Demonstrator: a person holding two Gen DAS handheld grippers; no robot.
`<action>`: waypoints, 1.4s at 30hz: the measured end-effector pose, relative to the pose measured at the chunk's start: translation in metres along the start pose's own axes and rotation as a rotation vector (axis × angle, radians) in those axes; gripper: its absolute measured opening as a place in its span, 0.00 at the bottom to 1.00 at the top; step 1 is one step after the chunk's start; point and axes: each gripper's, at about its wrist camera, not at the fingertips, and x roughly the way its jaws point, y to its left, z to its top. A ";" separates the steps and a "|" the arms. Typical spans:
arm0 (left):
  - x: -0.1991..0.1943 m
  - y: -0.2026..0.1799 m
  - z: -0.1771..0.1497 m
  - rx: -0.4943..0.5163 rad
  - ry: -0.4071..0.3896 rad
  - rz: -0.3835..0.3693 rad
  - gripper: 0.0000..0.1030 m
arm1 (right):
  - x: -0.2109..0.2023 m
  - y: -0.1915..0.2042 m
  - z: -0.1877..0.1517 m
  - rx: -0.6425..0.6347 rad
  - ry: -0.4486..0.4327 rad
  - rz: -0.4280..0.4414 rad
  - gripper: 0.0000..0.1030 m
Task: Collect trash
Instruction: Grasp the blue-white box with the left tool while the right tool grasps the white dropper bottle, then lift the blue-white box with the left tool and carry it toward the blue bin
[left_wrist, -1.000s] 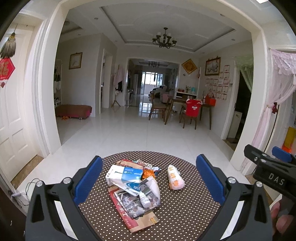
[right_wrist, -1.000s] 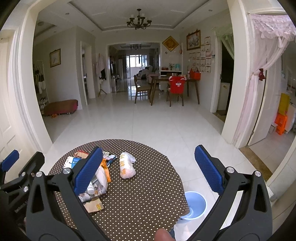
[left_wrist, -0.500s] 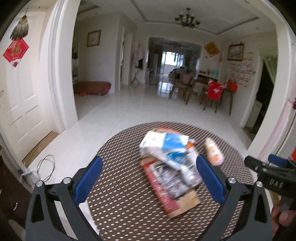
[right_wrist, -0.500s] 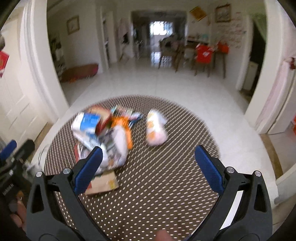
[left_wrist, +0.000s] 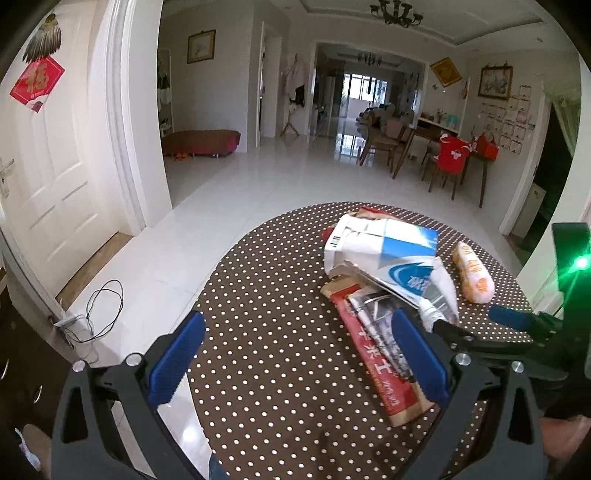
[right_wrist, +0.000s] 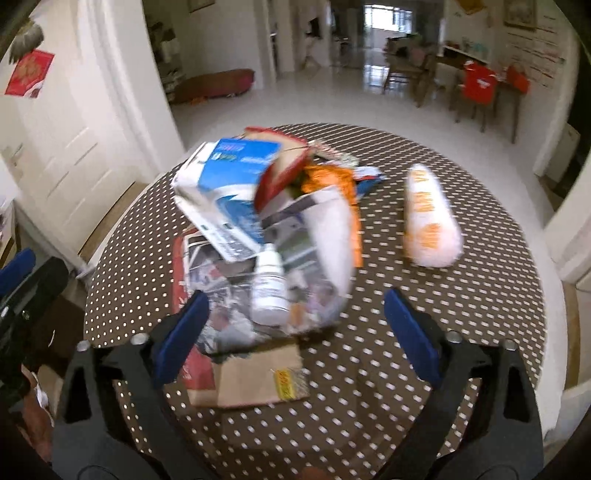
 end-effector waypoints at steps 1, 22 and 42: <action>0.004 0.000 0.001 0.003 0.007 0.000 0.96 | 0.006 0.002 0.000 -0.006 0.009 0.004 0.74; 0.083 -0.121 0.030 0.252 0.010 0.055 0.96 | -0.037 -0.095 -0.008 0.149 -0.055 0.048 0.24; 0.064 -0.060 0.018 0.078 -0.056 -0.042 0.04 | -0.067 -0.117 -0.023 0.202 -0.122 0.065 0.24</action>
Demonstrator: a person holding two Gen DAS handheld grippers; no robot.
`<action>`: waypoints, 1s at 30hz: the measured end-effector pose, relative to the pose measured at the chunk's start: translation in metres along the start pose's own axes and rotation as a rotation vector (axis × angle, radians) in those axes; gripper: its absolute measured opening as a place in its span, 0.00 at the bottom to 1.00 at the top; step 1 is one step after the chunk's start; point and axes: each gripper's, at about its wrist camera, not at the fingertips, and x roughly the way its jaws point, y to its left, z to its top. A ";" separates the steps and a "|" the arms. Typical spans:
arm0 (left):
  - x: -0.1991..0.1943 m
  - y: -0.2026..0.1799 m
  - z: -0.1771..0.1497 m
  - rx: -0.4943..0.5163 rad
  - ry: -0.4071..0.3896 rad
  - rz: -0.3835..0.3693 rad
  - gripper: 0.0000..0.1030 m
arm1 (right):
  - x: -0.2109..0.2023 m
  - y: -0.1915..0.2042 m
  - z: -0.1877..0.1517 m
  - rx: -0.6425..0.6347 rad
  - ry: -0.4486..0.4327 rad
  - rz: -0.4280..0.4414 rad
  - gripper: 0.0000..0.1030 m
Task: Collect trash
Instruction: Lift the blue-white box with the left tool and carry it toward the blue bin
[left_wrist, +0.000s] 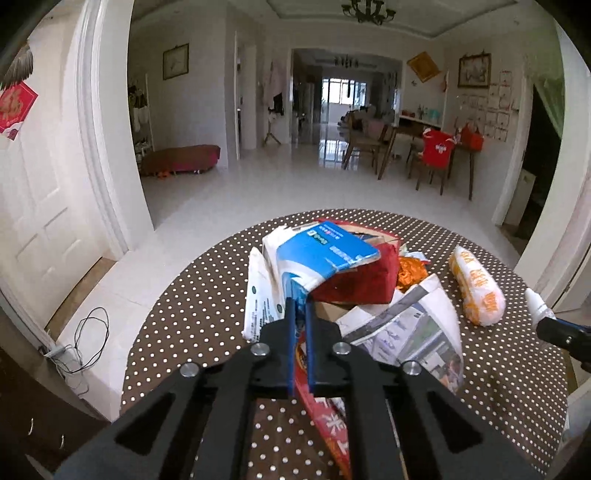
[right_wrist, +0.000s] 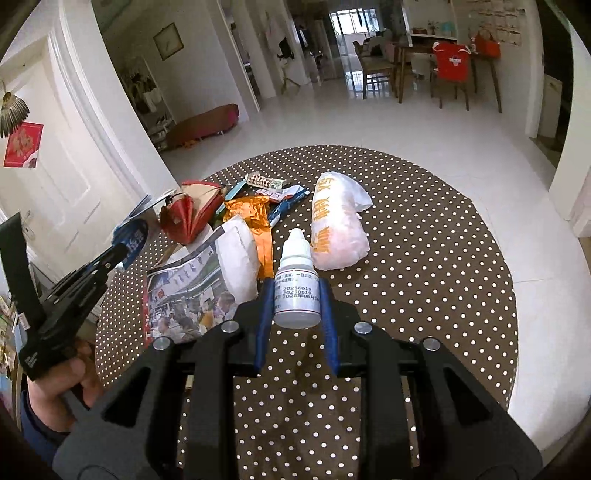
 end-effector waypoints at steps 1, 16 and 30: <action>-0.002 0.001 -0.001 -0.004 -0.003 -0.005 0.04 | -0.003 -0.001 0.000 0.001 -0.005 0.000 0.24; -0.084 -0.022 0.012 -0.006 -0.113 -0.162 0.03 | -0.044 -0.027 -0.004 0.064 -0.081 -0.002 0.24; -0.048 -0.078 -0.022 0.087 0.053 -0.219 0.26 | -0.066 -0.064 -0.020 0.134 -0.098 -0.034 0.24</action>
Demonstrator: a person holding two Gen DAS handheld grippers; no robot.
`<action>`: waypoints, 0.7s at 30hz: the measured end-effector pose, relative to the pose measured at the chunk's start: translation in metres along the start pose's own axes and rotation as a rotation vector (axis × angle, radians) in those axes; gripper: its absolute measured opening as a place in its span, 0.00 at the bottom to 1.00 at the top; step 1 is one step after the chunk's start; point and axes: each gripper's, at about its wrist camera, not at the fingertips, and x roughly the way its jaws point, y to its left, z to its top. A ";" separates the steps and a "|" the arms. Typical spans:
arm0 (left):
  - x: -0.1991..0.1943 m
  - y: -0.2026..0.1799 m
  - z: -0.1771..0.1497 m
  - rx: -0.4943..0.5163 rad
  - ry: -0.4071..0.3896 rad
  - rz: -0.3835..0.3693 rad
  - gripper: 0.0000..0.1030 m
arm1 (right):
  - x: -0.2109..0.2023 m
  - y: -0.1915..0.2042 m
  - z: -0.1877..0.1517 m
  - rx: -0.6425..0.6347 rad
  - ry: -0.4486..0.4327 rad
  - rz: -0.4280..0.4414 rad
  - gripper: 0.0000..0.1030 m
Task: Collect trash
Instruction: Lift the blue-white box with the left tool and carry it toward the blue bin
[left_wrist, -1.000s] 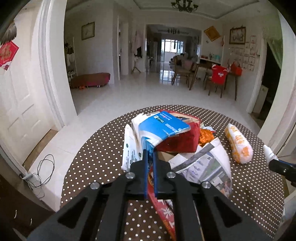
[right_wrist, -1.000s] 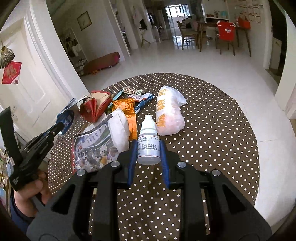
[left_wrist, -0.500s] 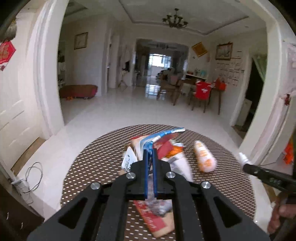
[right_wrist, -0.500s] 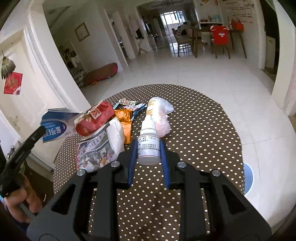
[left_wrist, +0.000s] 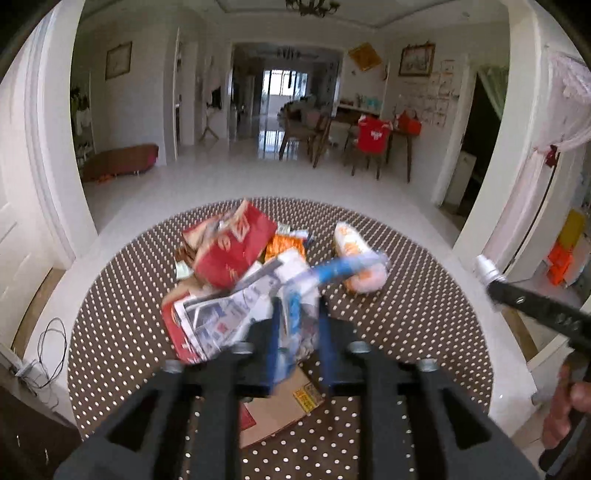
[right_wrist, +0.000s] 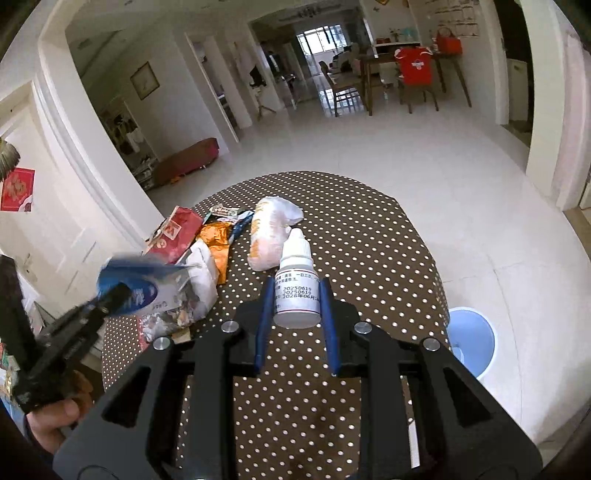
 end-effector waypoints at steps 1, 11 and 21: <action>0.004 0.001 -0.001 0.008 0.005 0.006 0.26 | 0.000 -0.001 0.000 0.001 0.000 -0.001 0.24; 0.004 -0.021 0.005 0.041 -0.013 -0.076 0.03 | -0.008 -0.022 0.002 0.036 -0.025 -0.024 0.24; 0.038 -0.148 0.033 0.154 0.042 -0.364 0.03 | -0.022 -0.151 0.003 0.233 -0.019 -0.188 0.24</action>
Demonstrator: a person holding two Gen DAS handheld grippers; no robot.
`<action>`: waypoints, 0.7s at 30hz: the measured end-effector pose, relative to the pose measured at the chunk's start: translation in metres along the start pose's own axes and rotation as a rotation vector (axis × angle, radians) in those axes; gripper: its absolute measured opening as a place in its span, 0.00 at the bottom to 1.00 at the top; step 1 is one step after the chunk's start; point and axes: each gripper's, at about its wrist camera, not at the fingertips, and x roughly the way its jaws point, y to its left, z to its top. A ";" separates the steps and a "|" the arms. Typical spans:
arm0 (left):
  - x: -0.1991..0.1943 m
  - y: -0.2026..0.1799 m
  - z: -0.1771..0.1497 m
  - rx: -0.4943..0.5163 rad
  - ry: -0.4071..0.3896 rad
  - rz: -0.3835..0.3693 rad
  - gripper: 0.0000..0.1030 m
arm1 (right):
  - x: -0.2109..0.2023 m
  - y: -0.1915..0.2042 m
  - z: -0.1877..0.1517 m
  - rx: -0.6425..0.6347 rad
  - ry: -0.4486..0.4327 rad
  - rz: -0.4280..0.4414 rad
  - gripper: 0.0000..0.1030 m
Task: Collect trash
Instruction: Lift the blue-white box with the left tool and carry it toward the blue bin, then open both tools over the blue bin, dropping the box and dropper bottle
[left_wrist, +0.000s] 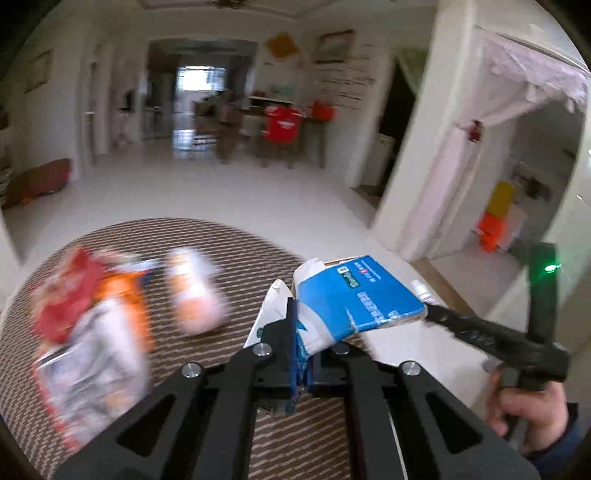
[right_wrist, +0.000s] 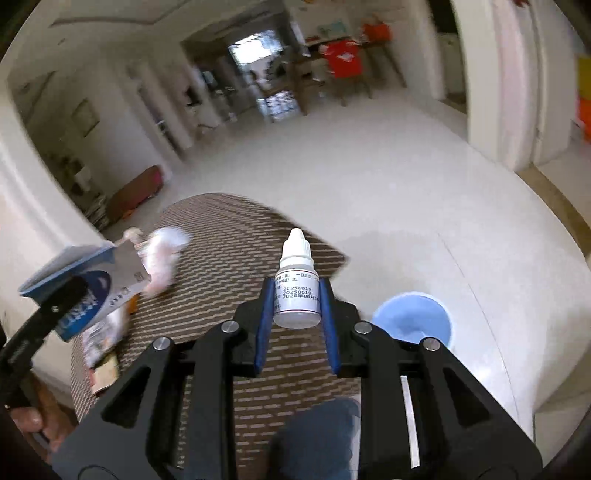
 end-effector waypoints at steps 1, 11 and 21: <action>0.010 -0.010 0.003 0.010 0.016 -0.018 0.03 | 0.004 -0.015 0.003 0.024 0.008 -0.017 0.24; 0.166 -0.098 0.014 0.018 0.298 -0.152 0.03 | 0.072 -0.126 0.012 0.231 0.145 -0.075 0.24; 0.287 -0.120 -0.003 -0.010 0.523 -0.135 0.35 | 0.113 -0.181 0.012 0.395 0.179 -0.028 0.58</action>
